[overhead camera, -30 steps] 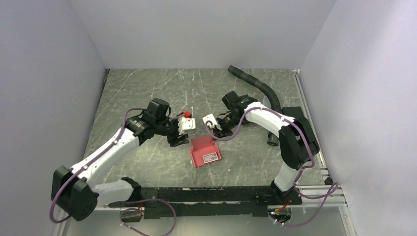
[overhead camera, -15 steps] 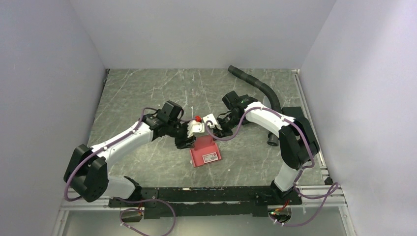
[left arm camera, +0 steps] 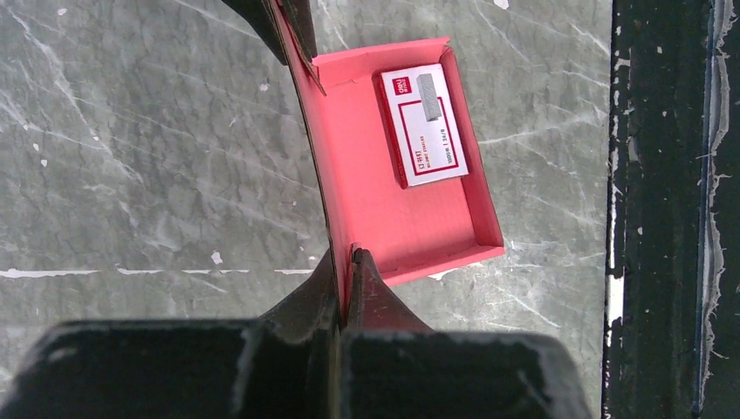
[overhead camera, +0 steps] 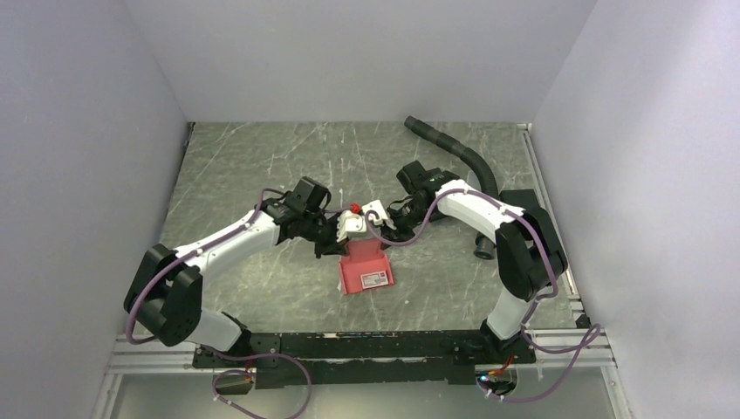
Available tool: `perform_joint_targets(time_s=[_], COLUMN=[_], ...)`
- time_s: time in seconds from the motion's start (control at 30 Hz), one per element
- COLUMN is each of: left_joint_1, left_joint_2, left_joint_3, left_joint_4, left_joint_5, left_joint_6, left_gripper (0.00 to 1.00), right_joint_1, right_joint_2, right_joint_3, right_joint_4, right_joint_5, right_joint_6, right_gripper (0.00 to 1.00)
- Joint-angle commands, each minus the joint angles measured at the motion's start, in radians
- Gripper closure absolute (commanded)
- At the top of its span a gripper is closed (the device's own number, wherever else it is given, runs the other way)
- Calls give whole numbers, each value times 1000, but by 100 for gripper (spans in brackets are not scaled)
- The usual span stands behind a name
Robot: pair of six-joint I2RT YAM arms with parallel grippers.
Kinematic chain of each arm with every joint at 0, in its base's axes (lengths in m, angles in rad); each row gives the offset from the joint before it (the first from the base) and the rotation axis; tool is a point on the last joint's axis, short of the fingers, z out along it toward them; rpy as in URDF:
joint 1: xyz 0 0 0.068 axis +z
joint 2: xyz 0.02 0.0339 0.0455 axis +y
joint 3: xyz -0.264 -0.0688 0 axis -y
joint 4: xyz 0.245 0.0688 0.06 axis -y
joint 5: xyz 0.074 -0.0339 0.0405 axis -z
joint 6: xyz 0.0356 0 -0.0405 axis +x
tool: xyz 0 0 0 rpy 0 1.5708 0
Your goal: Fold the paper box
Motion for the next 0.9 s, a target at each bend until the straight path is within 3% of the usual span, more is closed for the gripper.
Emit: perform_joint_targets(time_s=[0.0,0.4,0.43,0.47,0.53,0.87], left_joint_1=[-3,-4,-5,-5,-6,-20], left_joint_2=[34,-28,-35,-42,-57,-77], left_joint_3=[57,-10,-16,-24,-38,-84], left_joint_4=[2,98,108,136,149,188], left_joint_5=[50,20,15,3,7,-21], left_joint_6=[-17,-58,-67,-83,-95,-159], left_gripper=[100,100,98,87,79,69], right_joint_1=[17,17,16,16,15,22], right_joint_2=[-11,-31,-42,-51,-63,-126], right_joint_3=[32,9,4,-2,-12,-60], right_joint_4=[24,88,100,111,122,131], right_joint_5=[-65,-27,-20,-11,2,45], right_joint_6=[-25,21,29,35,37,-16], right_gripper=[100,100,100,100,100,100])
